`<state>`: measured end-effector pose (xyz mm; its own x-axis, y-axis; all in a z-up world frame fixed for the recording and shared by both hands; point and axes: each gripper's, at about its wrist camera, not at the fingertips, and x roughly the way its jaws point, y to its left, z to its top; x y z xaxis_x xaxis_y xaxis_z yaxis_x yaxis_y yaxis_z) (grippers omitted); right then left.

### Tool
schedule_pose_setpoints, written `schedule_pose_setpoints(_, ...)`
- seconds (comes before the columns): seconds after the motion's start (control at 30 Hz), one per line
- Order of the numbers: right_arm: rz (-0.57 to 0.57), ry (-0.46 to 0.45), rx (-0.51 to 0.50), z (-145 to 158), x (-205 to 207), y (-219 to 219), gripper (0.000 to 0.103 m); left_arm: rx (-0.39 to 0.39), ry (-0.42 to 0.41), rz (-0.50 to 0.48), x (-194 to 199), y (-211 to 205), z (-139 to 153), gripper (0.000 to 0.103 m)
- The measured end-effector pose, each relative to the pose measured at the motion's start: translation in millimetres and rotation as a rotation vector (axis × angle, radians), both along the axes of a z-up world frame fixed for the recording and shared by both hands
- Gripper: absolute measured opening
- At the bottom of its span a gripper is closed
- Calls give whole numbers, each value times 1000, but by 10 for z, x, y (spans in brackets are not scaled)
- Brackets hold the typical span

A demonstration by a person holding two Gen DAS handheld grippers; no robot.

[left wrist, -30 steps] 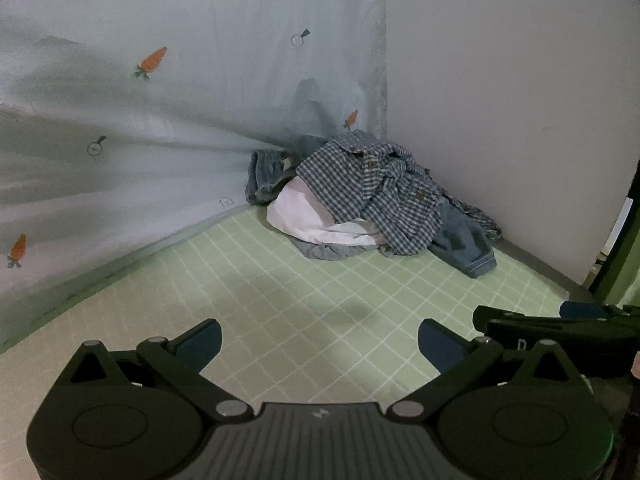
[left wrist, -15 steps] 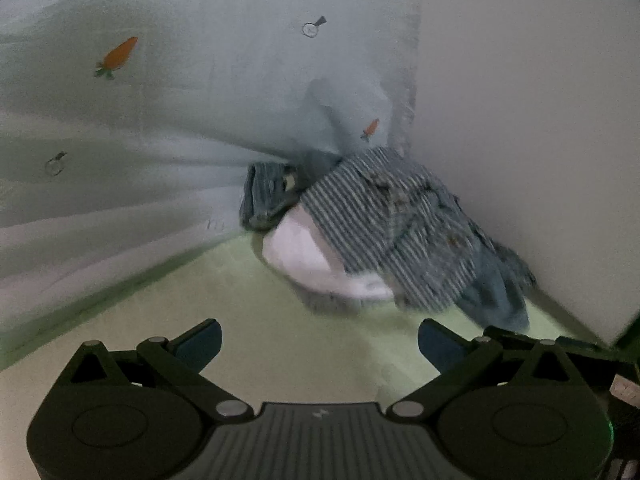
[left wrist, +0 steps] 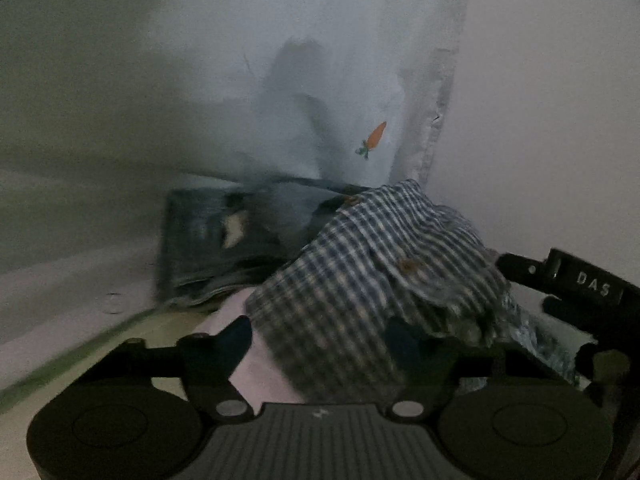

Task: Fold clothes
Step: 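Reach into the pile and grasp the checked shirt with both grippers, then lift the checked shirt off the pile with both grippers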

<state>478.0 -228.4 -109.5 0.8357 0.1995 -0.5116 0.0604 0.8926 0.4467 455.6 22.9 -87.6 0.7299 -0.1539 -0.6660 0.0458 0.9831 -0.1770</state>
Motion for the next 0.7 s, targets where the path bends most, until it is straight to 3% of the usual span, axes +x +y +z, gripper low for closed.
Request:
schedule_pose_setpoints(0.03, 10, 9, 33, -36, 63, 16, 85, -27, 13, -5, 93, 9, -68, 47)
schedule_pose_setpoints(0.07, 27, 10, 68, -58, 101, 34, 74, -57, 24, -12, 149, 18, -120, 26)
schedule_pose_setpoints(0.13, 60, -5, 122, -80, 136, 87, 65, -129, 30, -28, 167, 58, -178, 2)
schedule_pose_setpoints(0.23, 56, -57, 46, 21, 57, 184, 37, -114, -7, -32, 55, 54, -99, 0)
schedule_pose_setpoints(0.27, 43, -70, 45, 69, 5, 180, 21, -100, -25, -37, -15, 48, -44, 0)
schedule_pose_setpoints(0.33, 29, -106, 43, 183, -139, 176, 9, -63, -69, -39, -170, 44, 108, 0)
schedule_pose_setpoints(0.43, 66, -207, 10, 468, -496, 232, 5, 5, -126, -8, -368, 81, 363, 0)
schedule_pose_setpoints(0.6, 274, -338, 1, 959, -1132, 582, 5, -38, -146, 104, -1038, 457, 732, 0)
schedule_pose_setpoints(0.7, 432, -371, -24, 1102, -1573, 953, 5, -15, -157, 175, -1659, 670, 864, 0)
